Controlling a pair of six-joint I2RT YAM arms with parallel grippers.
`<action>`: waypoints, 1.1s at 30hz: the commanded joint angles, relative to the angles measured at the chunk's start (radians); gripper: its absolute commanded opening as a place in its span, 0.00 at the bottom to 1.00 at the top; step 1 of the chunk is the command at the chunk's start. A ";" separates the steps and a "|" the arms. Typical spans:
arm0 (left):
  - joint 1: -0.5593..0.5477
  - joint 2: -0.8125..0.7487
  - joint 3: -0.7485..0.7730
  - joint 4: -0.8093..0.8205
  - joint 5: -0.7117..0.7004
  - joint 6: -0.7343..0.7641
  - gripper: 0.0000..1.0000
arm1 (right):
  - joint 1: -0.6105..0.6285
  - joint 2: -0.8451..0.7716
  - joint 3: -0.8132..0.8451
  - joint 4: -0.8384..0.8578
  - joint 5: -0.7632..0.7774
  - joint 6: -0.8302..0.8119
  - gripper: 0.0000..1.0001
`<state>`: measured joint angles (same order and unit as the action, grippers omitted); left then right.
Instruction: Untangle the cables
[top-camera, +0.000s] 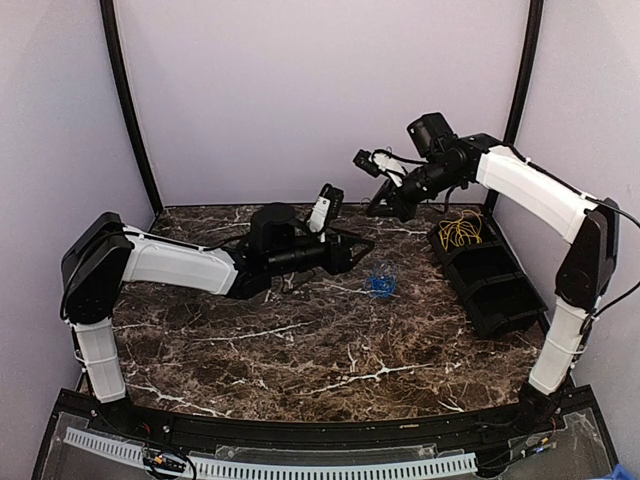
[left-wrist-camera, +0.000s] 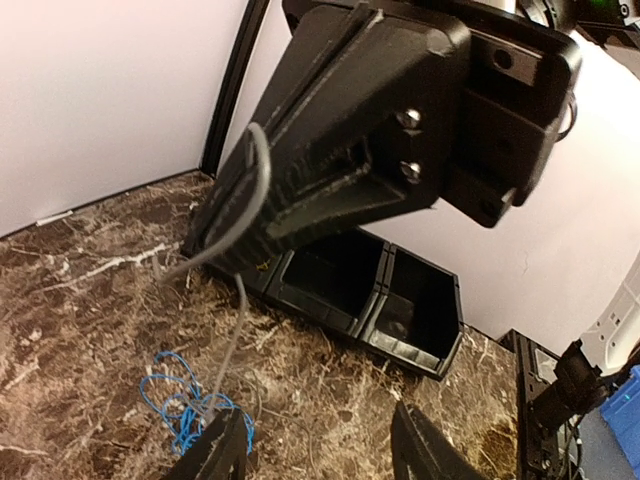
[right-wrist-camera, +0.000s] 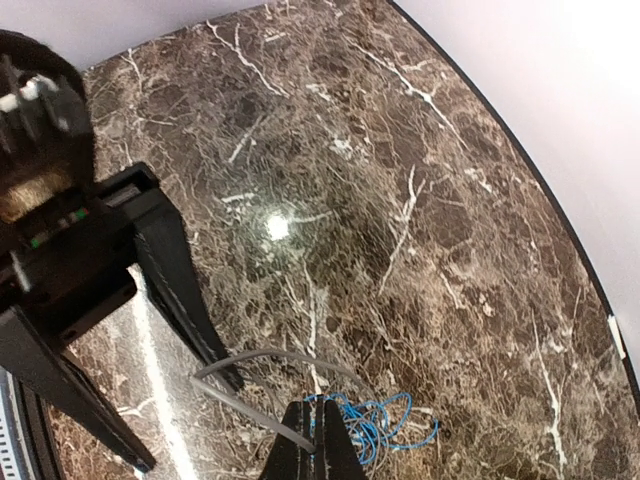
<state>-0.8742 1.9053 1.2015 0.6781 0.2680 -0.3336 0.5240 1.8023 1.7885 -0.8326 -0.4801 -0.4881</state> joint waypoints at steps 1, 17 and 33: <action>0.001 -0.043 -0.022 0.057 -0.125 0.065 0.52 | 0.041 -0.004 0.100 -0.060 -0.050 0.023 0.00; 0.005 0.042 -0.035 0.229 -0.185 0.109 0.15 | 0.051 -0.040 0.398 -0.116 -0.170 0.021 0.00; 0.015 0.299 0.114 0.465 -0.126 -0.032 0.19 | 0.051 -0.155 0.413 -0.088 -0.358 0.026 0.00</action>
<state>-0.8658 2.1448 1.2392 1.0405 0.1024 -0.2951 0.5694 1.7054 2.2028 -0.9642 -0.7883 -0.4652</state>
